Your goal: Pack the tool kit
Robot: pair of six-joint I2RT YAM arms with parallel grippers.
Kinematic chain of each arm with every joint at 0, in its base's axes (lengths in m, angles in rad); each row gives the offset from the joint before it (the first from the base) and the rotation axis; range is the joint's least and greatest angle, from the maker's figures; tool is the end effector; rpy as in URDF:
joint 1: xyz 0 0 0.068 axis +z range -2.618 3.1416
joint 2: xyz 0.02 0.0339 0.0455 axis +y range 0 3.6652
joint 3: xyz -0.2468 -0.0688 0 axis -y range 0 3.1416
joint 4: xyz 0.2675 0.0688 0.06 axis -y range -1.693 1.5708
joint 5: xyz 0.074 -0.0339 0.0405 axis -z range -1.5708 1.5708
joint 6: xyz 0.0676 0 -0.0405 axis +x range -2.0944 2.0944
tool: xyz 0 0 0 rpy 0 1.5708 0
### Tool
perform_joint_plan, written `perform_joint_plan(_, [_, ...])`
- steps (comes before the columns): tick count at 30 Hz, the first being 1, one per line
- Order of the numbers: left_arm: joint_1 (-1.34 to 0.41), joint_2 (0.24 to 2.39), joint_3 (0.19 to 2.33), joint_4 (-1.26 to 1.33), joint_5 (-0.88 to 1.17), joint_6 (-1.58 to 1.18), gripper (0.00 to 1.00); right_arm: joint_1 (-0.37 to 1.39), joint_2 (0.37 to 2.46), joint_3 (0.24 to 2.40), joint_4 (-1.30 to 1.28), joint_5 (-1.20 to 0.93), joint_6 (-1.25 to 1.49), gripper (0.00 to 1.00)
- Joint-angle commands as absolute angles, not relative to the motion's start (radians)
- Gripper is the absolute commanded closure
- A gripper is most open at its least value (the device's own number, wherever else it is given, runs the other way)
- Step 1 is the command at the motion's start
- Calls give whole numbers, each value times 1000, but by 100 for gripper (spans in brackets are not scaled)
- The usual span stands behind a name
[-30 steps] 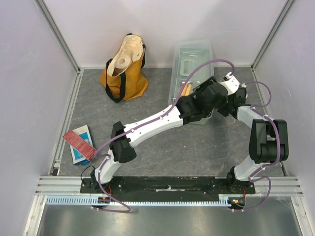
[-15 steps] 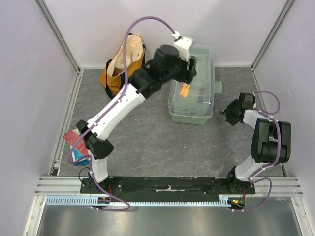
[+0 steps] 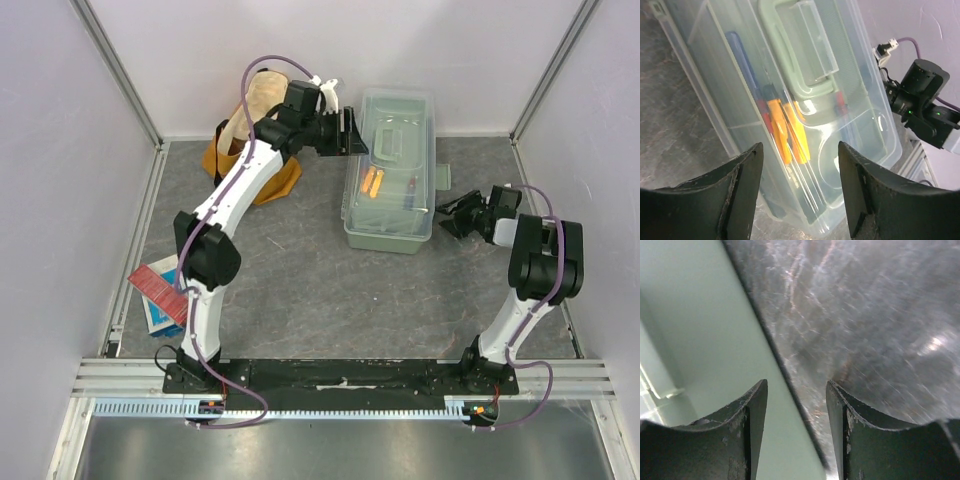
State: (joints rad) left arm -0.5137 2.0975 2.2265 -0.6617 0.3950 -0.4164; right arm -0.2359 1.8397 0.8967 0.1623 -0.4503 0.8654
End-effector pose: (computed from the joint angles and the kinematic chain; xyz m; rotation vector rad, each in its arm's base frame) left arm 0.4393 -0.2778 0.3515 0.3576 2.1818 -0.9557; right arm 0.3832 -0.0619 0.0753 1.0590 2.1621 0.8313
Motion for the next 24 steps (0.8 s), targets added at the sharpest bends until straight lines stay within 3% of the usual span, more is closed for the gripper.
perform_joint_plan(1, [-485, 2167, 2306, -678, 544, -469, 33, -245, 1942, 905, 397, -587, 997, 43])
perform_joint_plan(15, [-483, 2224, 2267, -729, 495, -338, 33, -265, 2187, 954, 1067, -687, 1363, 46])
perform_joint_plan(24, [-483, 2227, 2243, -756, 499, -304, 33, -265, 2261, 959, 1639, -735, 1676, 32])
